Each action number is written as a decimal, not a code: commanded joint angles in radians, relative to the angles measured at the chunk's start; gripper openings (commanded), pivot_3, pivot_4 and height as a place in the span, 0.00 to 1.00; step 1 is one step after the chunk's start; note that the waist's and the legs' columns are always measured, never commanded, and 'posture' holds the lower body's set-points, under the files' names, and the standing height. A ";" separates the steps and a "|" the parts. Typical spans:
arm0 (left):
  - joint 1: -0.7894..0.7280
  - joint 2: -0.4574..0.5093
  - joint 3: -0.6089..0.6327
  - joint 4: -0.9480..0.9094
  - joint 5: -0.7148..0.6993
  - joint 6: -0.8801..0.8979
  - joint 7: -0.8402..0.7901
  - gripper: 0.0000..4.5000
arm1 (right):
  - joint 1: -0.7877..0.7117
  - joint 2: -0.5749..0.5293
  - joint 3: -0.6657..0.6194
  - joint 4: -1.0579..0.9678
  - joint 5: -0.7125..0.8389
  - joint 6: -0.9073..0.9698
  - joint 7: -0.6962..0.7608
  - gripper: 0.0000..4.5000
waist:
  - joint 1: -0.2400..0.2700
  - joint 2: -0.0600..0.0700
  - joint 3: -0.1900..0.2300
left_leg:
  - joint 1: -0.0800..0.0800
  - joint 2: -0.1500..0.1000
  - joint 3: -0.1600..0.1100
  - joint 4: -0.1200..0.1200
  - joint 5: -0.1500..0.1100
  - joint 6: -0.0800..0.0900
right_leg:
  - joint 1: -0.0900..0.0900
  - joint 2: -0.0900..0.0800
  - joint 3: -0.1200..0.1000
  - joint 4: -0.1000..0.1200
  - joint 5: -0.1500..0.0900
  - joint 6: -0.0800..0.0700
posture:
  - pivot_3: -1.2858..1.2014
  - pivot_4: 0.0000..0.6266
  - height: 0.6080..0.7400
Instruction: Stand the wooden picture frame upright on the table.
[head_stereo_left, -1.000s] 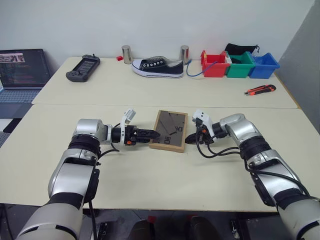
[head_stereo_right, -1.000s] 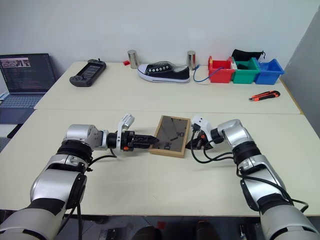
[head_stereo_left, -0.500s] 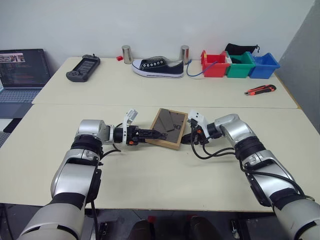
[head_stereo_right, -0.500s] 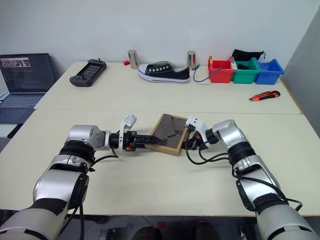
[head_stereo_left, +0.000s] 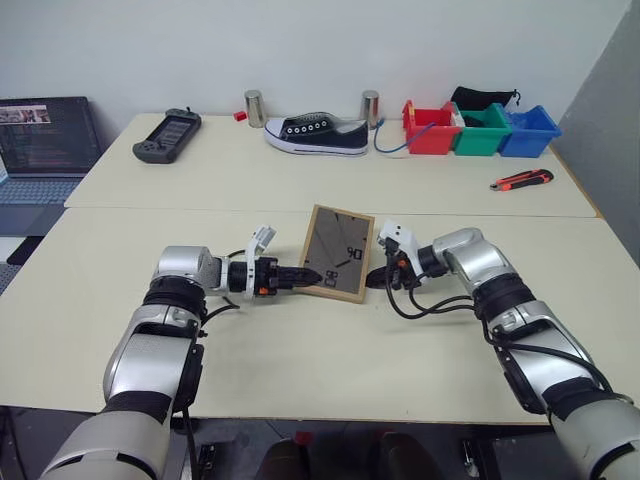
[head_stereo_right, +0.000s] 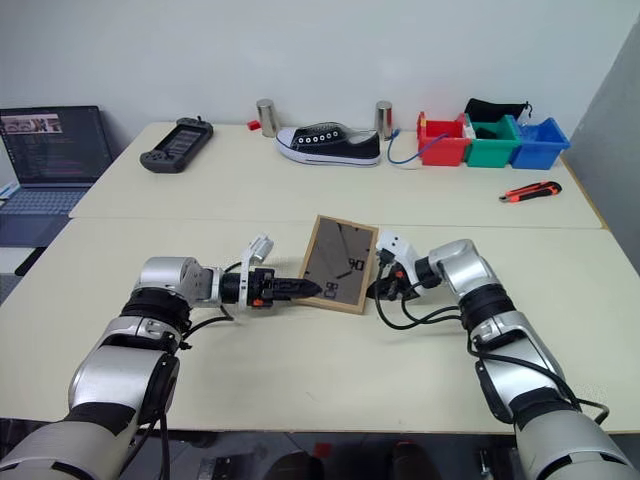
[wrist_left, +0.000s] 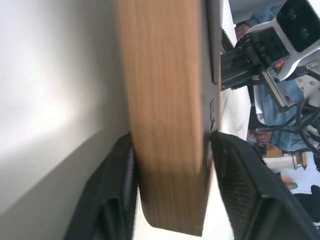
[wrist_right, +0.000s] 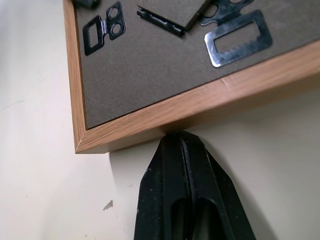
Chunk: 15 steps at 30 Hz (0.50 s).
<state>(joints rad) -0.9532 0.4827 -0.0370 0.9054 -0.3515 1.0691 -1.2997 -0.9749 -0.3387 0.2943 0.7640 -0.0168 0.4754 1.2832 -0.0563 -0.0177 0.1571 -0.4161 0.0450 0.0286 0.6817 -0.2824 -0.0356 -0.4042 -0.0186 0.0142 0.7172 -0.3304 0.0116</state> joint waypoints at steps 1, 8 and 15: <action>0.002 -0.018 0.021 -0.042 -0.017 0.011 0.032 0.32 | 0.026 -0.004 0.015 -0.021 -0.006 0.007 0.002 0.00 | 0.000 0.000 0.000 | 0.000 0.000 0.000 0.000 0.000 0.000 | 0.000 0.000 0.000 0.000 0.000 0.000 | 0.52 0.24 1.00; 0.014 -0.014 0.125 -0.163 -0.099 0.105 0.115 0.29 | 0.068 -0.065 0.000 -0.099 0.011 0.047 0.030 0.00 | 0.002 0.000 0.000 | 0.000 0.000 0.000 0.000 0.000 0.000 | 0.000 0.000 0.000 0.000 0.000 0.000 | 0.52 0.24 1.00; 0.142 -0.042 0.265 -0.513 -0.254 0.338 0.252 0.29 | 0.103 -0.206 -0.020 -0.202 0.043 0.100 0.089 0.00 | 0.003 0.000 0.000 | -0.002 0.000 -0.001 -0.001 0.000 0.000 | 0.000 0.000 0.000 0.000 0.000 0.000 | 0.52 0.24 1.00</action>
<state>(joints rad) -0.8222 0.4534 0.1560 0.5093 -0.5278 1.3473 -1.0815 -0.8790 -0.5043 0.2886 0.5899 0.0229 0.5610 1.3544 -0.0537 -0.0178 0.1572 -0.4184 0.0450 0.0281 0.6805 -0.2825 -0.0355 -0.4046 -0.0190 0.0142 0.7172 -0.3304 0.0116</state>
